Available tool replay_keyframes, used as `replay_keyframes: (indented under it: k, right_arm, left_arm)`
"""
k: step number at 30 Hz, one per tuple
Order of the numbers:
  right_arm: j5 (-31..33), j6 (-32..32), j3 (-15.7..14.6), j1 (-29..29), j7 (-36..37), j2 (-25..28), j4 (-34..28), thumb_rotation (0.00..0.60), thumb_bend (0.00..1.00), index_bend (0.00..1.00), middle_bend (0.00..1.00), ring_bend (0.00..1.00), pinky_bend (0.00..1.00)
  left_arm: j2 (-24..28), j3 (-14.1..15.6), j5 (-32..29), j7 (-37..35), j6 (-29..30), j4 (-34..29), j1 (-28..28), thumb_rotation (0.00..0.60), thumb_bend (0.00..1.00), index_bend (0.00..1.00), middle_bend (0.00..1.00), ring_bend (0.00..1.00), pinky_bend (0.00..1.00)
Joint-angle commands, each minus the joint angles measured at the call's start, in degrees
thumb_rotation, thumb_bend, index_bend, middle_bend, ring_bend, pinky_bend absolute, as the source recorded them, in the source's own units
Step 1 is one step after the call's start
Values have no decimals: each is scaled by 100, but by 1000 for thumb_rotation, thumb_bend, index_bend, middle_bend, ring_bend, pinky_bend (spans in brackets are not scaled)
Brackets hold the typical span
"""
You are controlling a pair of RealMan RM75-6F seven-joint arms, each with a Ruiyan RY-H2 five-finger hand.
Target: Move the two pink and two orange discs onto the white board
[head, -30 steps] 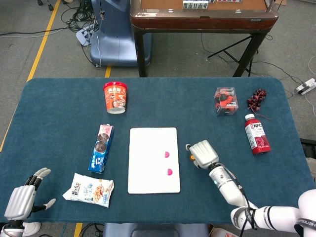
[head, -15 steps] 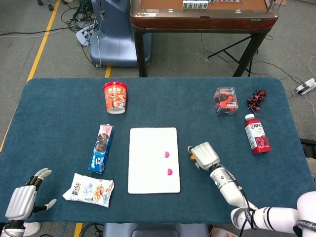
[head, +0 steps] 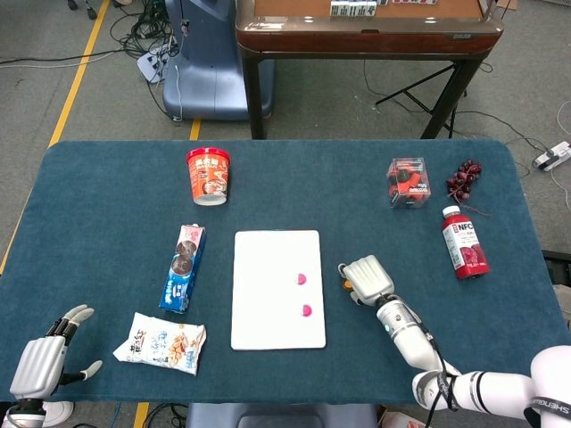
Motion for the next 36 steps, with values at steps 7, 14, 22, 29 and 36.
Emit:
replay_keyframes:
  k: [7, 14, 22, 29, 36]
  right_arm:
    - [-31, -23, 41, -10, 9, -47, 45, 600, 267, 471, 1000, 1000, 1000]
    - [-135, 36, 69, -59, 86, 34, -64, 600, 270, 491, 1000, 1000, 1000]
    - [-467, 203, 213, -15, 107, 254, -586, 600, 270, 499, 1000, 1000, 1000]
    - [-542, 136, 395, 210, -83, 124, -910, 600, 270, 499, 1000, 1000, 1000]
    - [-465, -40, 539, 541, -410, -219, -1025, 600, 269, 500, 1000, 1000, 1000]
  left_arm:
    - [19, -13, 4, 1, 2, -1, -12, 600, 92, 217, 164, 213, 605]
    - [20, -3, 1, 11, 0, -4, -5, 600, 92, 217, 164, 213, 605]
    - [29, -17, 5, 29, 6, -26, -15, 600, 92, 217, 164, 213, 605]
    - [37, -29, 32, 64, -8, -36, -47, 600, 92, 217, 164, 213, 605]
    - [82, -38, 29, 42, 7, -53, -49, 600, 92, 217, 164, 213, 605]
